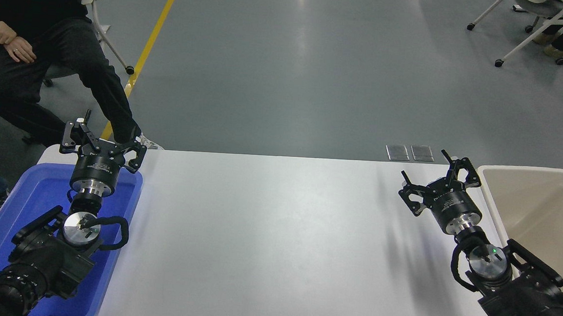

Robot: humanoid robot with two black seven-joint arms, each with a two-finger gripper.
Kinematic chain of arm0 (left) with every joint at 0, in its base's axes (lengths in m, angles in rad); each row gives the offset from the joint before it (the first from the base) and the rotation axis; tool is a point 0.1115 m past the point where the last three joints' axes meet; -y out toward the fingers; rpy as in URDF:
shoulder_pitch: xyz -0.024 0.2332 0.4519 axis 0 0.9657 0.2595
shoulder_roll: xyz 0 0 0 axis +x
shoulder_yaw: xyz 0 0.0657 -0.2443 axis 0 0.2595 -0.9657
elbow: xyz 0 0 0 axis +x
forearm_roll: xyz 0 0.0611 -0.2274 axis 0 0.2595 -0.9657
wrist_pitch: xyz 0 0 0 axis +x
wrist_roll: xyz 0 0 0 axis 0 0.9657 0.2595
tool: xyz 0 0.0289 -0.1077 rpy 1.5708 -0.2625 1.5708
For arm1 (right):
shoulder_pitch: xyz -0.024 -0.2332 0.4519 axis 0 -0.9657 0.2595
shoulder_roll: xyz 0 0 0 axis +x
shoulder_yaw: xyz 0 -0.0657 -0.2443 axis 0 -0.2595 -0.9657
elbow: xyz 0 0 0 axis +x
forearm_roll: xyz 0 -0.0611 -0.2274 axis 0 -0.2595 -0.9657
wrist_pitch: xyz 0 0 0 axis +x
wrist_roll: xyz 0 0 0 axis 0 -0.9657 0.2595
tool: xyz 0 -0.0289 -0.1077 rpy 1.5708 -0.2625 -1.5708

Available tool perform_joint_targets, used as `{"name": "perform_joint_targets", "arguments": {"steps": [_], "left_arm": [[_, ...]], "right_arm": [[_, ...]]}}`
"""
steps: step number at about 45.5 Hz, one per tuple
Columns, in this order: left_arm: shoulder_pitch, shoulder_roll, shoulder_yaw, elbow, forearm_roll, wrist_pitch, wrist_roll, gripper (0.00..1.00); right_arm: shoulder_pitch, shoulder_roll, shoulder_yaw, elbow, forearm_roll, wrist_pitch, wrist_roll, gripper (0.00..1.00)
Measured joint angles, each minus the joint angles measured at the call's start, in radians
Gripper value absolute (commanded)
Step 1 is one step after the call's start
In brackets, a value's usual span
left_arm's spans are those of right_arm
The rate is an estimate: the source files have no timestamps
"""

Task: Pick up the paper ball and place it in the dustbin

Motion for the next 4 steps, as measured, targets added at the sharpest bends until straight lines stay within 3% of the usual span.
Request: {"name": "perform_joint_targets", "arguments": {"steps": [4], "left_arm": [[0.000,0.000,0.000,0.000,0.000,0.000,0.000,0.99]], "right_arm": [[-0.004,0.001,-0.003,-0.002,0.001,0.005,0.001,1.00]]}}
